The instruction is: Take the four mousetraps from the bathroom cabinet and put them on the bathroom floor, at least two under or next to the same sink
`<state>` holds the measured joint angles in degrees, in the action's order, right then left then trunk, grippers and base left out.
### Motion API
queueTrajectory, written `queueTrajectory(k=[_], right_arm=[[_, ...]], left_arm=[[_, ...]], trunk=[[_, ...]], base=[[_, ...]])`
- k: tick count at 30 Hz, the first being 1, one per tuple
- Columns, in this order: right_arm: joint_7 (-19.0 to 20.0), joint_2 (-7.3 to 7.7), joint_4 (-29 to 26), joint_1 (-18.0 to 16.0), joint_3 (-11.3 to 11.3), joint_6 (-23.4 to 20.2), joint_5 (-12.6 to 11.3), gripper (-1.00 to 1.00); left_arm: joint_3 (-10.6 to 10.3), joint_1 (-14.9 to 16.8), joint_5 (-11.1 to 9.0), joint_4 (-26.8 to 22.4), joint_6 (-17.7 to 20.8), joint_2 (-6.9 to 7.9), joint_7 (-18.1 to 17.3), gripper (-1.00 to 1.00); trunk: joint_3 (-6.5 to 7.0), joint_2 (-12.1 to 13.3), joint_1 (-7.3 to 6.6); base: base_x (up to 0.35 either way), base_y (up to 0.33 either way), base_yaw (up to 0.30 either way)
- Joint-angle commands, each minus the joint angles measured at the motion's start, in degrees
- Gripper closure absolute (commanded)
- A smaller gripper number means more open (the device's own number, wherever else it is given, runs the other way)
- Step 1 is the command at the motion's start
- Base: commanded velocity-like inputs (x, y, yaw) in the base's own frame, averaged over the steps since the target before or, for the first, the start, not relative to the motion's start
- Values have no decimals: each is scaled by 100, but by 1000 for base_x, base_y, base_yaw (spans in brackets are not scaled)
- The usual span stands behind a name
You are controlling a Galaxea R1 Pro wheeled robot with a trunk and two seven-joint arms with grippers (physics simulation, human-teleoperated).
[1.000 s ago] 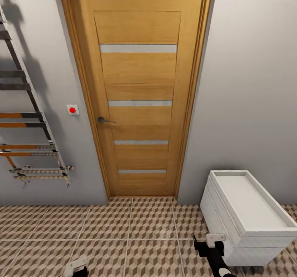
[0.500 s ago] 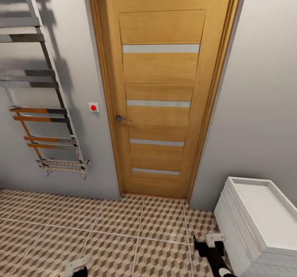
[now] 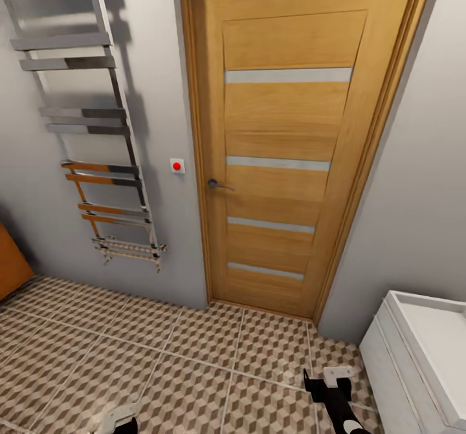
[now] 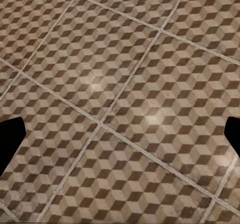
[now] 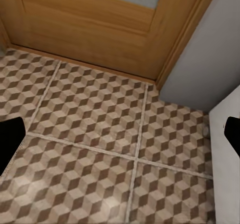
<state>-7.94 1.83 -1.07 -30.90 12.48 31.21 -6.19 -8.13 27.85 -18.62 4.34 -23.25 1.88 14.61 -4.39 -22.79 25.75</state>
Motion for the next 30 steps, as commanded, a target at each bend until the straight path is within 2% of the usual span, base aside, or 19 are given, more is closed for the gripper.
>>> queueTrajectory(k=[1, 30], right_arm=[[-6, 1, 2, -4, 53, 17, -57, -100], [-6, 1, 2, -4, 53, 16, -57, -100]], left_arm=[[-48, 12, -32, 23, -30, -4, 9, -100], [-47, 14, -32, 23, -30, -4, 10, -100]], trunk=[[-13, -13, 4], [-13, -13, 4]], base=[[0, 0, 257], [0, 0, 257]])
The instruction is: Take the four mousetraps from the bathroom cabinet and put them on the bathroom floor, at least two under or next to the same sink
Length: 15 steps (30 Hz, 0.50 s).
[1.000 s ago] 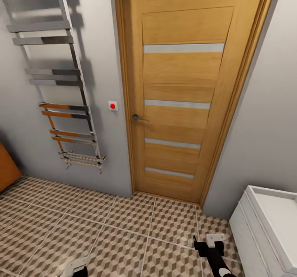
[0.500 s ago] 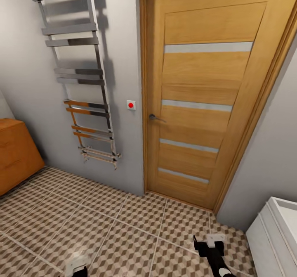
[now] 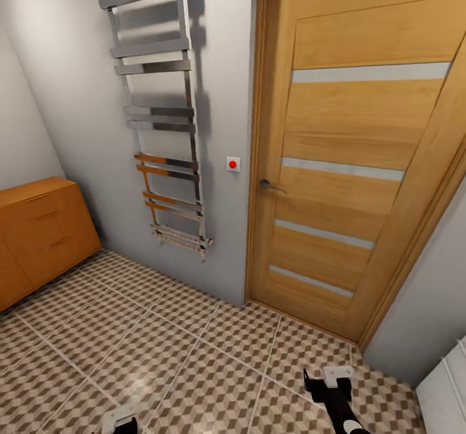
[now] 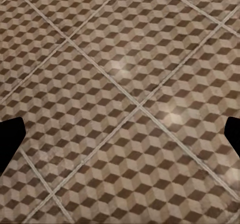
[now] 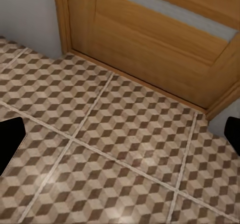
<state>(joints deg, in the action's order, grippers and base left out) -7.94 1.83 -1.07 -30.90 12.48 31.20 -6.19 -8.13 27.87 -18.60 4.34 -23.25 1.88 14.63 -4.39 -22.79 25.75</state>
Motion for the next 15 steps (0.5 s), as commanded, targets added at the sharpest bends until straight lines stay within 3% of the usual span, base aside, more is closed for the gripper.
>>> queueTrajectory(k=[1, 15], right_arm=[[-6, 1, 2, -4, 53, 17, -57, -100], [-6, 1, 2, -4, 53, 13, -57, -100]], left_arm=[[-48, 11, -34, 23, -30, -4, 7, -100], [-48, 8, -37, 24, -23, -6, 9, -100]], trunk=[[-13, -12, 4], [-13, -12, 4]], base=[[0, 0, 257], [0, 0, 257]])
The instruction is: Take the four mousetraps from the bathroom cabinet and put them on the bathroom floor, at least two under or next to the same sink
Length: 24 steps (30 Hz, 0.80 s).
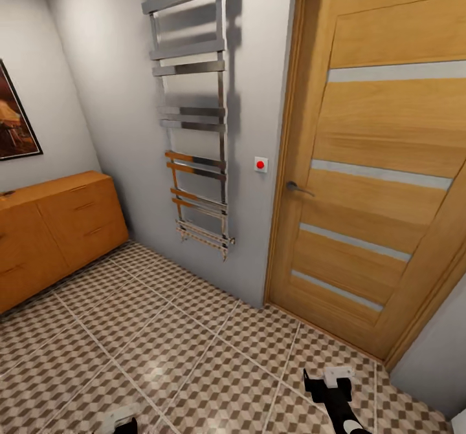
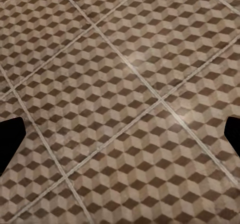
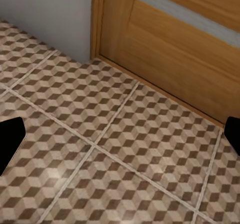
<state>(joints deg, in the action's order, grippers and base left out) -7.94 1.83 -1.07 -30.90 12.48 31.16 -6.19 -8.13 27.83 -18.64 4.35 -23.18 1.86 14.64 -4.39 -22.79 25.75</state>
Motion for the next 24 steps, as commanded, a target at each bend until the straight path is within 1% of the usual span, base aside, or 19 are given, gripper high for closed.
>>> queueTrajectory(k=[1, 21, 24], right_arm=[[-6, 1, 2, -4, 53, 17, -57, -100], [-6, 1, 2, -4, 53, 21, -57, -100], [-6, 1, 2, -4, 53, 21, -57, -100]], left_arm=[[-48, 13, -31, 23, -30, -4, 6, -100], [-47, 15, -31, 22, -30, -2, 7, -100], [-47, 13, -32, 22, -29, -2, 7, -100]], trunk=[[-13, -12, 4], [-13, -12, 4], [-13, -12, 4]], base=[[0, 0, 257], [0, 0, 257], [72, 45, 257]])
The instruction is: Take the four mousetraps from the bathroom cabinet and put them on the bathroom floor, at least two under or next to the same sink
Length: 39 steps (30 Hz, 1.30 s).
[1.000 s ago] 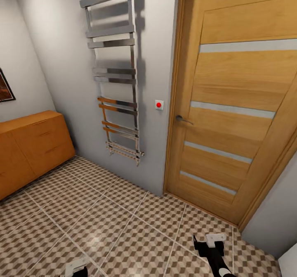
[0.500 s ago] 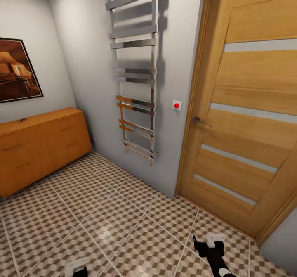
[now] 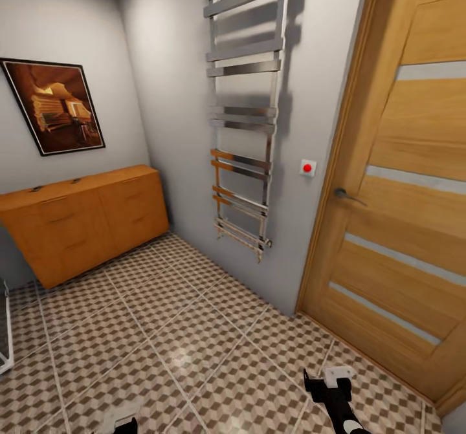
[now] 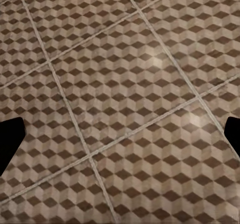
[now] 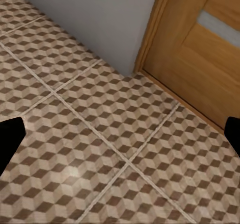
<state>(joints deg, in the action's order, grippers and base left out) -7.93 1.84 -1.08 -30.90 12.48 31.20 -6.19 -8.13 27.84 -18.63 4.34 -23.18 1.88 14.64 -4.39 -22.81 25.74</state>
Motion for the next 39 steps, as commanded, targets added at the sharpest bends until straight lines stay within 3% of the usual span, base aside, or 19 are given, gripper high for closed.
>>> queueTrajectory(k=[1, 13, 39], right_arm=[[-7, 1, 2, -4, 53, 18, -58, -100], [-7, 7, 2, -4, 53, 25, -58, -100], [-6, 7, 2, -4, 53, 25, -58, -100]], left_arm=[[-48, 12, -34, 23, -29, -5, 6, -100], [-48, 12, -33, 23, -29, -4, 9, -100], [-46, 13, -33, 23, -29, -8, 10, -100]], trunk=[[-12, -11, 5], [-12, -11, 5], [-12, -11, 5]], base=[[156, 130, 257], [229, 209, 234], [260, 220, 8]])
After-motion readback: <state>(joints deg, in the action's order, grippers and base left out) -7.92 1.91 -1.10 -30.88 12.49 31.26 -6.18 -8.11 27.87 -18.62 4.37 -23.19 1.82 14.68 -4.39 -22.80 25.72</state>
